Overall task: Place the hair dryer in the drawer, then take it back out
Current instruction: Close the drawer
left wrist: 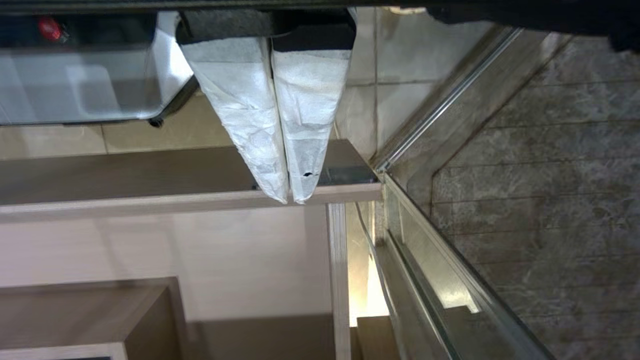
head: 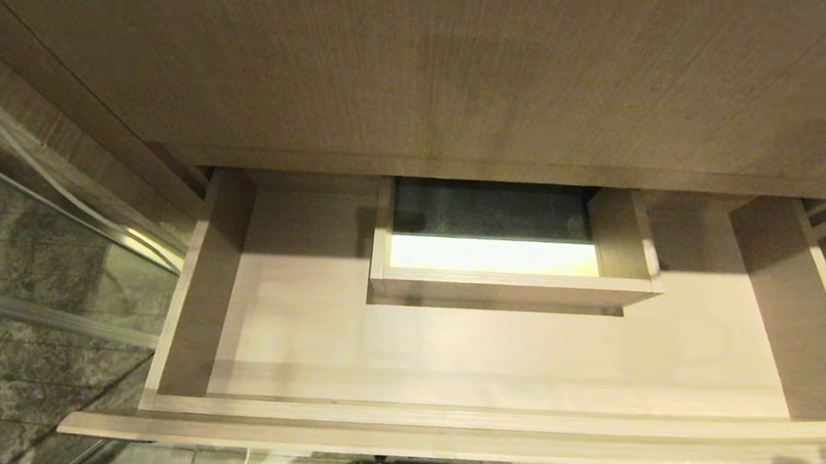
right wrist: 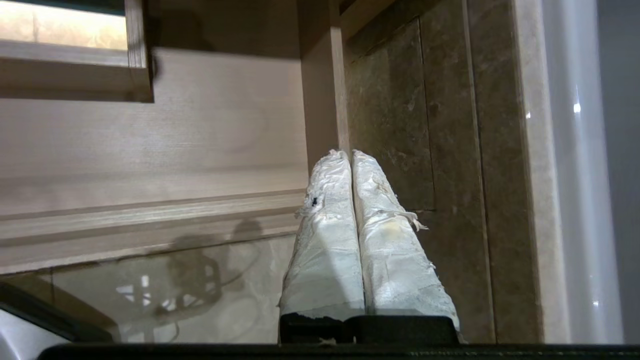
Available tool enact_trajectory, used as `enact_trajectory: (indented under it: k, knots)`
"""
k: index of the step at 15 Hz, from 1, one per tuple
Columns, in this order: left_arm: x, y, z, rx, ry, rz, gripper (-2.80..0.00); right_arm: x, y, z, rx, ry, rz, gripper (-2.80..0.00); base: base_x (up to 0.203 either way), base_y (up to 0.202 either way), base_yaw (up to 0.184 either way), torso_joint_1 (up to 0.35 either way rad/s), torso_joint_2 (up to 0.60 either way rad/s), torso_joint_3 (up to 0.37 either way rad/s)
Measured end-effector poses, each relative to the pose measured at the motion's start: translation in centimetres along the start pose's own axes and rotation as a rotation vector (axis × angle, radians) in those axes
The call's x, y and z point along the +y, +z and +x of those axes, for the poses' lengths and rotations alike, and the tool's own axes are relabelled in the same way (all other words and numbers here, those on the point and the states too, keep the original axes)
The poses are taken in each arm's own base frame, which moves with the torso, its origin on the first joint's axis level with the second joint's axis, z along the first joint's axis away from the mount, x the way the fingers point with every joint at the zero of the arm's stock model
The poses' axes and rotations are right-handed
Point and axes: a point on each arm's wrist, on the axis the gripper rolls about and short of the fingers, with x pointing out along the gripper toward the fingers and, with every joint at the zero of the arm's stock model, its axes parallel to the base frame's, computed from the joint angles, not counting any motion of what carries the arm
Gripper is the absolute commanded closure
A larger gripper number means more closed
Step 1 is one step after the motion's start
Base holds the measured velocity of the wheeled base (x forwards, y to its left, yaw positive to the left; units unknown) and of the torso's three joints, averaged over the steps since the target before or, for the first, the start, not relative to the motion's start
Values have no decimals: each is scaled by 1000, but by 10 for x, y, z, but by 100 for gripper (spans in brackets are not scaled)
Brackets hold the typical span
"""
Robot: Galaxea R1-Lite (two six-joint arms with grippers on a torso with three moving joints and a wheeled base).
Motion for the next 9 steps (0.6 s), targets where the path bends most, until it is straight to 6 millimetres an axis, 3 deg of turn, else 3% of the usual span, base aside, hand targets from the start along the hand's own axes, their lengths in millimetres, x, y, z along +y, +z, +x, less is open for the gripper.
enact_trajectory:
  k: [2, 5, 9]
  knots:
    - [0, 0, 0, 0, 1, 0, 0, 2, -3, 4, 19, 1, -5, 0, 0, 0, 0, -4, 315, 274]
    - [0, 0, 0, 0, 1, 0, 0, 7, -8, 20, 178, -63, -27, 0, 0, 0, 0, 53, 131, 178]
    - [0, 0, 0, 0, 2, 0, 0, 19, -17, 63, 600, -19, -73, 0, 0, 0, 0, 67, 44, 103]
